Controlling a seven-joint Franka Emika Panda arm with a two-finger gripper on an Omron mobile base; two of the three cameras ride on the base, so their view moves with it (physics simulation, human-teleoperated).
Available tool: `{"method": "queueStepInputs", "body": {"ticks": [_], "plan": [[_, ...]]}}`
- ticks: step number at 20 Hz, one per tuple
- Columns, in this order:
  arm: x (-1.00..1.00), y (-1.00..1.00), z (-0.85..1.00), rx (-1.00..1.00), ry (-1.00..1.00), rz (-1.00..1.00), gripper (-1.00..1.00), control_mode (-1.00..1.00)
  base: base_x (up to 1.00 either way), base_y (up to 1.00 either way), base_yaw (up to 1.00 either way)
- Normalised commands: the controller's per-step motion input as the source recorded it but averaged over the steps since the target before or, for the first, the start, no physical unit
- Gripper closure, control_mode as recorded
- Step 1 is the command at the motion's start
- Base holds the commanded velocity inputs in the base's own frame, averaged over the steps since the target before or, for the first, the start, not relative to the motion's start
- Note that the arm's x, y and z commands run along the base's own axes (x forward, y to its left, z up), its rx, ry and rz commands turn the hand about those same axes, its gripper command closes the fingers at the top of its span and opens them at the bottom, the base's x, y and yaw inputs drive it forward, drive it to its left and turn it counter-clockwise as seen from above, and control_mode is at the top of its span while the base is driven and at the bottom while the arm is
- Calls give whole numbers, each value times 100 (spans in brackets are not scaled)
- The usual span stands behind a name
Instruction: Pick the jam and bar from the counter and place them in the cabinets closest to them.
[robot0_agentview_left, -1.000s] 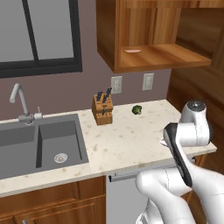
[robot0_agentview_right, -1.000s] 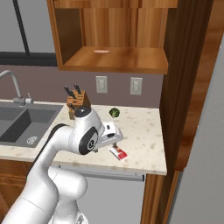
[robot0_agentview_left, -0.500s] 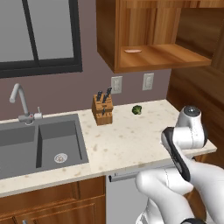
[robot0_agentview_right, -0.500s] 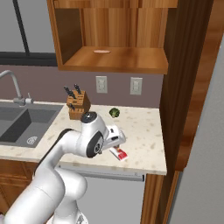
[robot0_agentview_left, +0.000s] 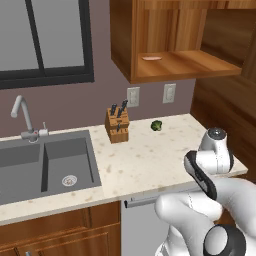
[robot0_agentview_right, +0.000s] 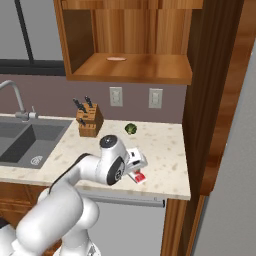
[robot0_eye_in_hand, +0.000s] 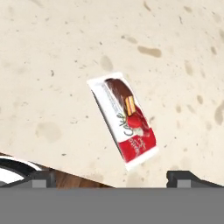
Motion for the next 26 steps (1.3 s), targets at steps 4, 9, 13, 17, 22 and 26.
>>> {"method": "queueStepInputs", "body": {"ticks": [4,9,13,17,22,26], "plan": [[33,-9,-31,0,0,1,-100,-100,0,0,0],[30,-9,-30,0,2,2,-100,-100,0,0,0],[15,-9,-19,0,0,3,-100,-100,0,0,0],[2,-1,-6,0,0,1,-100,-100,0,0,0],[0,0,0,0,0,0,-100,-100,0,0,0],[5,-1,2,1,0,0,-100,-100,0,0,0]]}}
